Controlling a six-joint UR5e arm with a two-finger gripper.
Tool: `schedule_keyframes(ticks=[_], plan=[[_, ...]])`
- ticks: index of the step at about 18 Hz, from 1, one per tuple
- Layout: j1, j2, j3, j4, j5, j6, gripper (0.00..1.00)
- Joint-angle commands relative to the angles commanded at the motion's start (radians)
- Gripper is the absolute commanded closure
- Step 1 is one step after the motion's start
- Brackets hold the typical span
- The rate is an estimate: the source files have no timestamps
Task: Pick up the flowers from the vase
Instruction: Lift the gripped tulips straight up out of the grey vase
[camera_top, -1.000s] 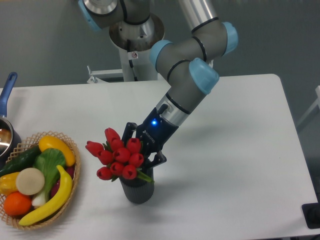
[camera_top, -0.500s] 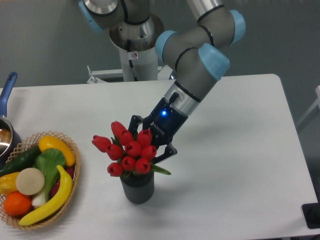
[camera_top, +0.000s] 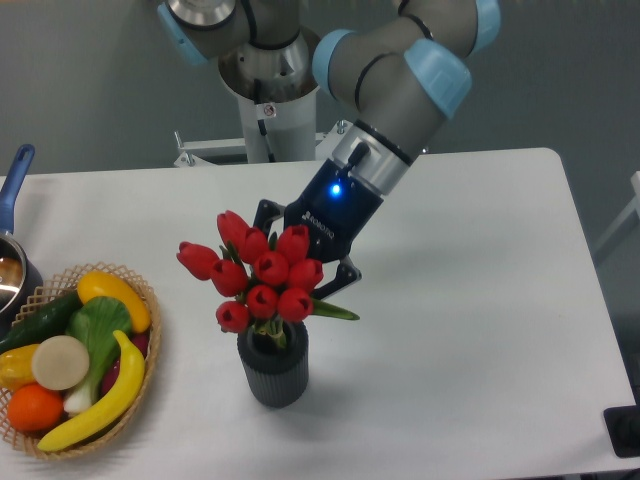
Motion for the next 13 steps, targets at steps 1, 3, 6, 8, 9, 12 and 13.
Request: schedule_keyframes(ticks=[1,3,6,8,9,12,13], plan=[[0.000,0.000,0.011,-0.002,-0.003,-0.017,0.56],[-0.002,0.000,0.040,-0.002,-0.015,-0.061,0.56],[0.000,0.002,0.097,-0.002,-0.026,-0.170,0.56],[0.000,0.015,0.115,-0.002,-0.038,-0.229,0.56],[0.000,0.031,0.115,-0.003,-0.038,-0.238,0.56],[0.020,0.048,0.108,-0.005,-0.037,-0.249,0.56],[0.038,0.048,0.104,-0.005,-0.035,-0.244,0.56]])
